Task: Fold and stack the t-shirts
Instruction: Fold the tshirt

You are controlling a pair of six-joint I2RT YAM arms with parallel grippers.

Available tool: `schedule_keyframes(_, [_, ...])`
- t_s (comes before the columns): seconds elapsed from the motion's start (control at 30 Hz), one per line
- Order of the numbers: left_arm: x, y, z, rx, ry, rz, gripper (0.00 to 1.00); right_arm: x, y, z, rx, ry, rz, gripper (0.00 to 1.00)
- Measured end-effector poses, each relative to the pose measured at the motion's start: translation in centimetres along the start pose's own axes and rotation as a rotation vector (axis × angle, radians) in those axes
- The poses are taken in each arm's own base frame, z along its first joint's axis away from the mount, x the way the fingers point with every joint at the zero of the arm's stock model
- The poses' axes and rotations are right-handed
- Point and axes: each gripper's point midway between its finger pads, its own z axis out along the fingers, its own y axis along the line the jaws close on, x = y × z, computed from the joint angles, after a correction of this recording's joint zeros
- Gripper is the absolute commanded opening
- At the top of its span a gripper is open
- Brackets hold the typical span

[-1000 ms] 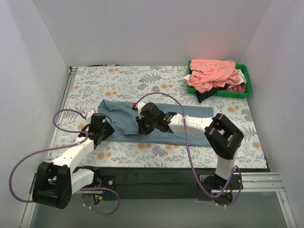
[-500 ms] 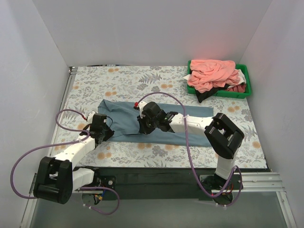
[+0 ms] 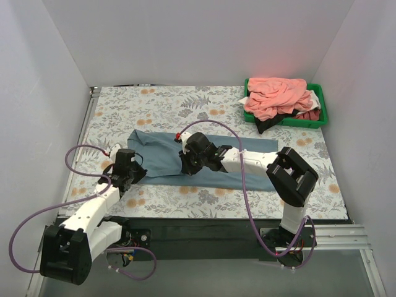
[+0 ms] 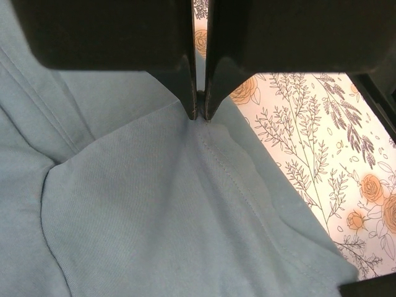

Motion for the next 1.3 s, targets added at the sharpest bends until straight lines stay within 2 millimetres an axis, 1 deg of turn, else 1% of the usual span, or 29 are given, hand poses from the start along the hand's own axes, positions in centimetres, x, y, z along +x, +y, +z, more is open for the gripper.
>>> schedule_keyframes(0.3, [-1.0,-0.8,-2.7,0.065,-0.046,-0.058,0.0,0.4,-0.3,0.1,0.0,0.006,0.005,0.01])
schedule_keyframes(0.7, [0.7,-0.8,-4.0,0.081,0.015,-0.081,0.0,0.6,-0.2,0.1,-0.009,0.012,0.009,0.01])
schedule_keyframes(0.87, [1.6,-0.8,-4.2,0.074,0.04,-0.074,0.0,1.1,-0.3,0.3,-0.009,0.024,0.011,0.01])
schedule_keyframes(0.9, [1.7,-0.8,-4.2,0.072,0.043,-0.073,0.01,1.2,-0.3,0.4,-0.009,0.026,0.011,0.03])
schedule_keyframes(0.93, [1.8,-0.8,-4.3,0.071,0.048,-0.071,0.09,1.3,-0.3,0.4,-0.008,0.028,0.012,0.09])
schedule_keyframes(0.97, [1.9,-0.8,-4.3,0.069,0.051,-0.069,0.21,1.4,-0.4,0.4,-0.008,0.03,0.012,0.13])
schedule_keyframes(1.0, [1.9,-0.8,-4.4,0.068,0.054,-0.066,0.3,1.4,-0.4,0.4,-0.008,0.03,0.013,0.17])
schedule_keyframes(1.03, [2.0,-0.8,-4.5,0.065,0.057,-0.067,0.39,1.5,-0.4,0.4,-0.008,0.031,0.014,0.26])
schedule_keyframes(1.07, [1.9,-0.8,-4.6,0.064,0.056,-0.068,0.48,1.5,-0.4,0.4,-0.009,0.032,0.015,0.3])
schedule_keyframes(1.1, [1.8,-0.9,-4.7,0.064,0.054,-0.07,0.7,1.6,-0.4,0.3,-0.009,0.032,0.011,0.33])
schedule_keyframes(1.13, [1.6,-1.0,-4.8,0.064,0.049,-0.064,0.76,1.8,-0.4,0.2,-0.009,0.034,0.011,0.41])
schedule_keyframes(1.2, [0.8,-1.6,-5.1,0.068,0.03,-0.069,0.81,2.2,-0.5,-0.3,-0.006,0.038,0.01,0.48])
schedule_keyframes(1.27, [-0.4,-2.5,-5.1,0.076,0.0,-0.067,0.82,2.3,-0.4,-1.1,0.0,0.038,0.007,0.51])
schedule_keyframes(1.3, [-1.1,-3.1,-4.9,0.084,-0.019,-0.063,0.82,2.0,-0.4,-1.5,0.001,0.029,0.004,0.51])
